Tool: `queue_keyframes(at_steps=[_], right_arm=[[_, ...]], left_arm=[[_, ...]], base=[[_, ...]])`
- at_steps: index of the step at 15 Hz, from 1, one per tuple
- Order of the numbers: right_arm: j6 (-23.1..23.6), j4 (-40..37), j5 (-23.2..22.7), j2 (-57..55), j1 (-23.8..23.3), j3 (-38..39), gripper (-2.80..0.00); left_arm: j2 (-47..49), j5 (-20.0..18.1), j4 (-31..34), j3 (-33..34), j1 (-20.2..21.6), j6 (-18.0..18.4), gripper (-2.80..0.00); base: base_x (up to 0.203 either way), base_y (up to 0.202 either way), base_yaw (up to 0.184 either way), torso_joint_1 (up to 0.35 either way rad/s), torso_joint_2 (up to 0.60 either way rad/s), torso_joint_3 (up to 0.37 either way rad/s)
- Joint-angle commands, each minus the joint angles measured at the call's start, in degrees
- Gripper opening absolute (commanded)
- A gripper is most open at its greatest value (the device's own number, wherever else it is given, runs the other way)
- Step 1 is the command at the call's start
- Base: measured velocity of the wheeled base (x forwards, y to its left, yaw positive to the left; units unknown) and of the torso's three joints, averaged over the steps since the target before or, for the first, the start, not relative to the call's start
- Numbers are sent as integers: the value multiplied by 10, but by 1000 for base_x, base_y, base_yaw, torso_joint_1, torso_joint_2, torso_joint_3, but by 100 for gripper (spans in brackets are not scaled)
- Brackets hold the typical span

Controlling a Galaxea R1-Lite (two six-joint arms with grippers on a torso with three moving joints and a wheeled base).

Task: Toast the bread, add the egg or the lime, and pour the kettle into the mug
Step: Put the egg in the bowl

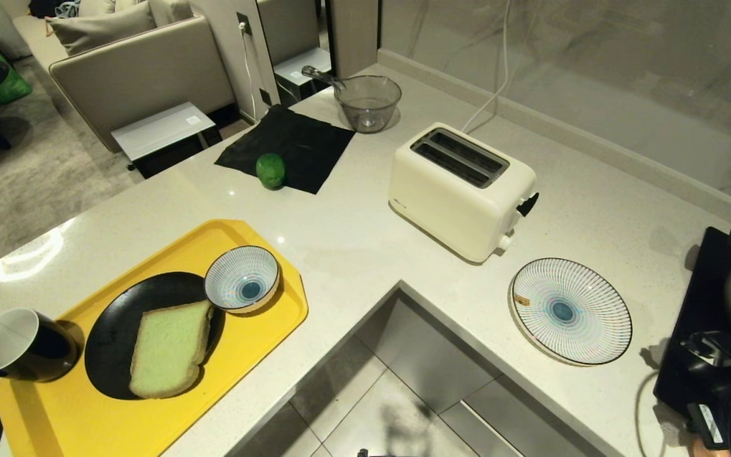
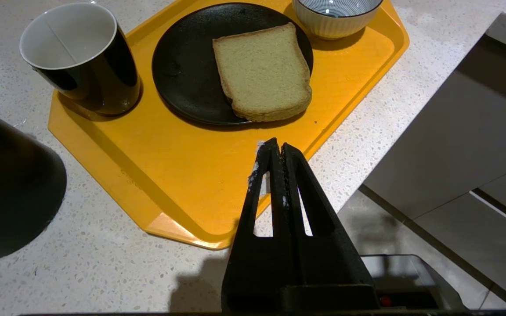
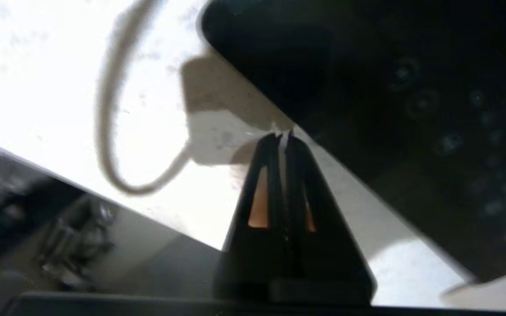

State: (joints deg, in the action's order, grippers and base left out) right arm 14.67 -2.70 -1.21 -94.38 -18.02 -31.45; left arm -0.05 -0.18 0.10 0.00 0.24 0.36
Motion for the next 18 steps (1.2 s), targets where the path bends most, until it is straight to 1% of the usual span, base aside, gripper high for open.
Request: queue_keyframes(at_steps=[1, 9, 10, 12, 13, 14, 17, 18], right_arm=[[3, 0, 0, 24, 0, 1, -280], [6, 0, 12, 71, 1, 0, -280], [20, -2, 12, 86, 1, 3, -280], [65, -3, 13, 121, 1, 23, -280], [76, -3, 21, 138, 1, 33, -280], [80, -3, 31, 153, 1, 42, -280], [85, -5, 35, 191, 0, 73, -280], [94, -6, 34, 201, 0, 82, -16]], left_arm=[[0, 0, 0, 0, 0, 0, -280], [0, 0, 0, 0, 0, 0, -280], [0, 1, 0, 0, 0, 0, -280], [0, 1, 0, 0, 0, 0, -280], [0, 0, 0, 0, 0, 0, -280], [0, 0, 0, 0, 0, 0, -280], [0, 0, 0, 0, 0, 0, -280], [0, 0, 0, 0, 0, 0, -280]], base=[[0, 0, 0, 0, 0, 0], [0, 0, 0, 0, 0, 0], [0, 0, 0, 0, 0, 0], [0, 0, 0, 0, 0, 0], [0, 0, 0, 0, 0, 0], [0, 0, 0, 0, 0, 0], [0, 0, 0, 0, 0, 0], [0, 0, 0, 0, 0, 0]])
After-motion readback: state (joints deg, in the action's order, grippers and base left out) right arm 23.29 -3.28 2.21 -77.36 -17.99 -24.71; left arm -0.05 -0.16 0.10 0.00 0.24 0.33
